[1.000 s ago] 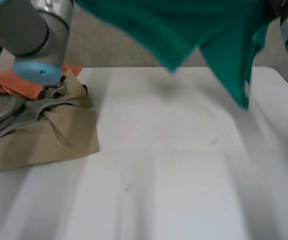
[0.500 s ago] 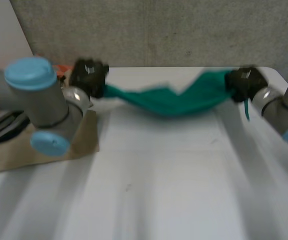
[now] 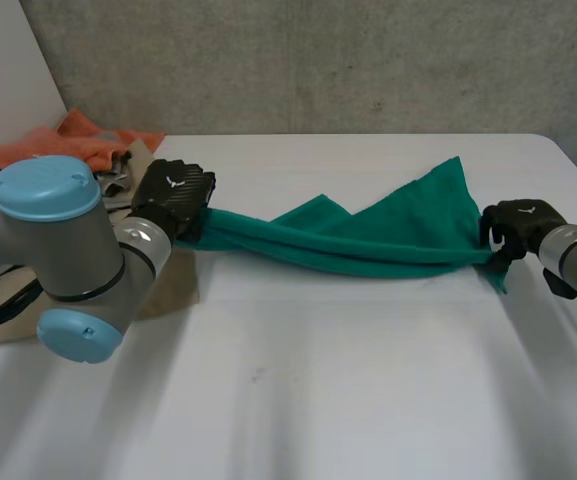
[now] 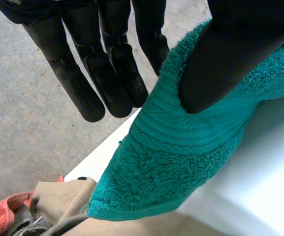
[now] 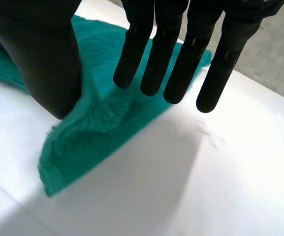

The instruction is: Fold the laundry.

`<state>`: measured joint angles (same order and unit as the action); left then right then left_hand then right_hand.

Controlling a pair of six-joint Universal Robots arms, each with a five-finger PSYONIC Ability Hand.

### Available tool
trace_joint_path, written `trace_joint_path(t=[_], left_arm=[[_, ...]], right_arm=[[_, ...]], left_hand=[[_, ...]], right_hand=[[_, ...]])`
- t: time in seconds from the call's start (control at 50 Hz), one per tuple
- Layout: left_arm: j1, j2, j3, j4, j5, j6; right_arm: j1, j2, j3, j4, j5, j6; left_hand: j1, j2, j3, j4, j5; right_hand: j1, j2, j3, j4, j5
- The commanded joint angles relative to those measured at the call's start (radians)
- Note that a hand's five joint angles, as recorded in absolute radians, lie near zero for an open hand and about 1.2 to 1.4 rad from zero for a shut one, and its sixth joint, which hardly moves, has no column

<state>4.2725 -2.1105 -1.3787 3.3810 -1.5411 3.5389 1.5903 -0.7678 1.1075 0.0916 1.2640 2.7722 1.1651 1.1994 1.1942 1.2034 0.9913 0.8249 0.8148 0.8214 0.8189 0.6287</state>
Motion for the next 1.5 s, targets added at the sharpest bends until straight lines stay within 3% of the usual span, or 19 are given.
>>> trace_joint_path(t=[0.02,0.08,0.22,0.3,0.44,0.56,0.68,0.76,0.86,1.0,1.14,1.32,1.5], left_arm=[[0.001,-0.002,-0.003,-0.002,-0.001,-0.002],[0.0,0.003,-0.008,-0.003,-0.001,0.005],[0.004,0.084,-0.031,-0.019,-0.002,0.021],[0.023,0.223,-0.022,-0.041,0.007,0.029],[0.026,0.474,0.098,-0.207,0.113,0.029],[0.036,0.342,0.289,-0.421,0.122,0.06],[0.021,0.117,0.458,-0.516,0.096,0.141],[0.012,-0.029,0.619,-0.502,0.087,0.169],[0.009,-0.161,0.899,-0.331,0.084,0.115],[0.006,-0.148,1.07,-0.086,-0.037,-0.026],[0.012,-0.105,0.977,-0.038,-0.042,-0.092],[0.047,0.007,0.544,-0.045,0.028,-0.101],[0.082,0.001,0.137,-0.023,0.127,-0.049]], right_arm=[[-0.032,0.007,-0.015,0.02,0.009,0.003],[-0.039,-0.014,-0.009,0.03,0.005,-0.008],[-0.07,-0.166,0.046,0.083,-0.023,-0.071],[-0.111,-0.332,0.057,0.112,-0.069,-0.118],[-0.173,-0.553,-0.057,0.253,-0.107,-0.181],[-0.159,-0.521,-0.178,0.375,-0.133,-0.203],[-0.073,-0.378,-0.248,0.379,-0.072,-0.24],[-0.003,-0.257,-0.322,0.292,-0.006,-0.215],[0.059,-0.124,-0.507,0.014,0.115,-0.113],[0.069,-0.126,-0.612,-0.408,0.284,0.124],[0.091,-0.195,-0.529,-0.438,0.256,0.164],[0.067,-0.272,-0.237,-0.297,0.157,0.162],[0.017,-0.272,0.104,-0.156,0.026,0.119]], left_hand=[[0.231,0.197,0.202,0.193,0.23],[0.231,0.197,0.202,0.193,0.23],[0.231,0.197,0.202,0.193,0.23],[0.231,0.197,0.202,0.193,0.23],[0.231,0.197,0.202,0.193,0.23],[0.231,0.197,0.202,0.193,0.23],[0.231,0.197,0.202,0.193,0.23],[0.231,0.197,0.202,0.193,0.23],[0.231,0.197,0.202,0.193,0.23],[0.231,0.197,0.202,0.193,0.23],[0.231,0.197,0.202,0.193,0.23],[0.231,0.197,0.202,0.193,0.23],[0.231,0.197,0.202,0.193,0.23]], right_hand=[[0.087,0.097,0.09,0.093,0.108],[0.569,0.579,0.573,0.575,0.591],[0.571,0.581,0.575,0.577,0.593],[0.571,0.581,0.575,0.577,0.593],[0.571,0.581,0.575,0.577,0.593],[0.571,0.581,0.575,0.577,0.593],[0.571,0.581,0.575,0.577,0.593],[0.571,0.581,0.575,0.577,0.593],[0.571,0.581,0.575,0.577,0.593],[0.571,0.581,0.575,0.577,0.593],[0.571,0.581,0.575,0.577,0.593],[0.571,0.581,0.575,0.577,0.593],[0.571,0.581,0.575,0.577,0.593]])
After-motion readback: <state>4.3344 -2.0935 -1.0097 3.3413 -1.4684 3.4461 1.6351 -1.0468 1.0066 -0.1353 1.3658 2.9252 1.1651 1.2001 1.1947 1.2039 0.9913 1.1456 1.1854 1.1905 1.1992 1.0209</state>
